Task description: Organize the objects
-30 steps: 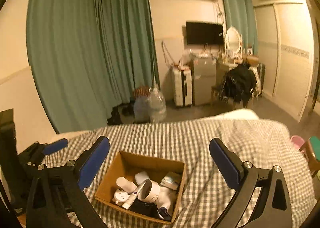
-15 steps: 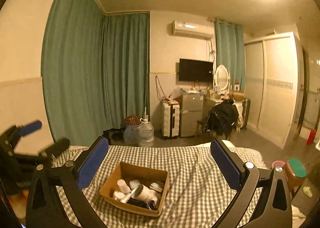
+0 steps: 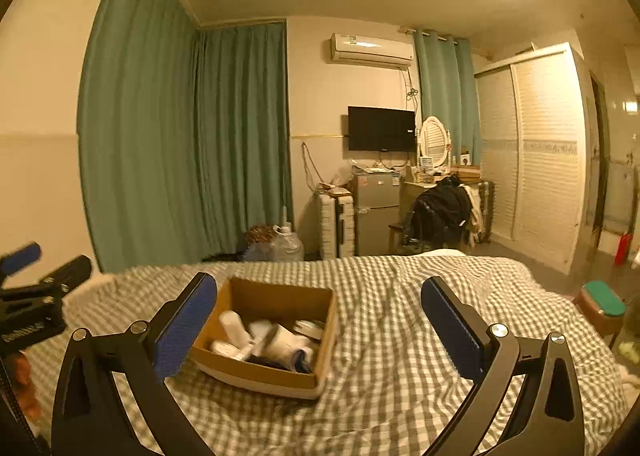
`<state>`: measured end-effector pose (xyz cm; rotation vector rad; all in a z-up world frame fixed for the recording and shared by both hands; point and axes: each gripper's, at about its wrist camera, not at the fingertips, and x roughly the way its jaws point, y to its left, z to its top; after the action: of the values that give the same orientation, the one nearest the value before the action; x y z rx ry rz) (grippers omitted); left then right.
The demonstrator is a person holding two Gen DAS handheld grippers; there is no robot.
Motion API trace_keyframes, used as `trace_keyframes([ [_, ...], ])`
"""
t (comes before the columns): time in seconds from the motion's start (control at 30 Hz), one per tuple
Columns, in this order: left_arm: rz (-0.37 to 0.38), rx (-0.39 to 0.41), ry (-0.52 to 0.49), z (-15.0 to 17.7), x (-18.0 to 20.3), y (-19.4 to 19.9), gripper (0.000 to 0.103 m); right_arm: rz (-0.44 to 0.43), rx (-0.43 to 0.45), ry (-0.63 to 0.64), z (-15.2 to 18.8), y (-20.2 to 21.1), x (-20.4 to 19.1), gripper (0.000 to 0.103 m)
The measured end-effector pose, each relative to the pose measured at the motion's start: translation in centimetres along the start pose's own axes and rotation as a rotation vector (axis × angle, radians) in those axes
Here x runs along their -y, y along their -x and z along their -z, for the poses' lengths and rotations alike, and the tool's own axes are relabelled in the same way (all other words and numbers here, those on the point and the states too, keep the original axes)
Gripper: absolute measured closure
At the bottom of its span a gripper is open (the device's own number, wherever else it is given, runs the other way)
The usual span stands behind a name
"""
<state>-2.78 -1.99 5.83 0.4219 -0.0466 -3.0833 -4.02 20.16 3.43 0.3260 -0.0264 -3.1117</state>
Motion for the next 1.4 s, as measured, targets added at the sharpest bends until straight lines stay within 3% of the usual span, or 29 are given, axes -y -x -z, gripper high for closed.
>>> trace_keyframes([
  [0.33,0.030,-0.018,-0.018,3.0,1.7,-1.4,0.000,0.062,-0.071,0.027,4.3,-2.9,1.1,0.000],
  [1.4,0.018,-0.061,-0.028,3.9,1.6,-1.8,0.000,0.038,-0.085,0.014,4.5,-2.4,1.0,0.000],
])
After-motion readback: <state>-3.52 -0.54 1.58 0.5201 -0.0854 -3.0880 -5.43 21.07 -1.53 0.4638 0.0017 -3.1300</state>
